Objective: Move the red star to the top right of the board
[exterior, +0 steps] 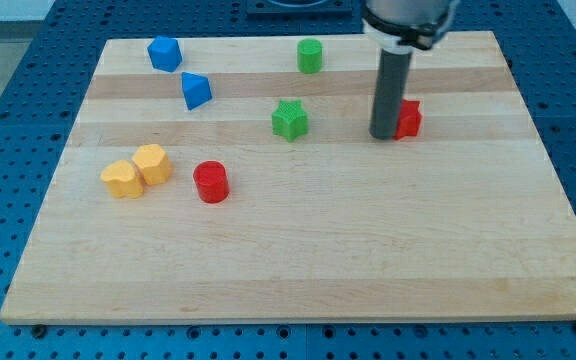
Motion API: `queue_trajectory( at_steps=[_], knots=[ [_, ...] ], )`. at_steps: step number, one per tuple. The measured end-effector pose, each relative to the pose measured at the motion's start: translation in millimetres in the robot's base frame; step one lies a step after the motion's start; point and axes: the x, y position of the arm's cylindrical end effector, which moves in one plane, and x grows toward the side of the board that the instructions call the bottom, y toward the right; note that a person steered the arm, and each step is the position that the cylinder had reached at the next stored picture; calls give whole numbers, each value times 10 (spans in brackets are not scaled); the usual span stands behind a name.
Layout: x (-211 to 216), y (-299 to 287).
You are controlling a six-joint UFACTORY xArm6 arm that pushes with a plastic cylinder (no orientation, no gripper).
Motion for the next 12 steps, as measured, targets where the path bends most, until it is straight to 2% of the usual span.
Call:
queue_trajectory(
  at_steps=[3, 9, 10, 12],
  knots=[
    [-213, 402],
    [-1071, 708],
    [-1132, 931],
    [-1136, 968]
  ],
)
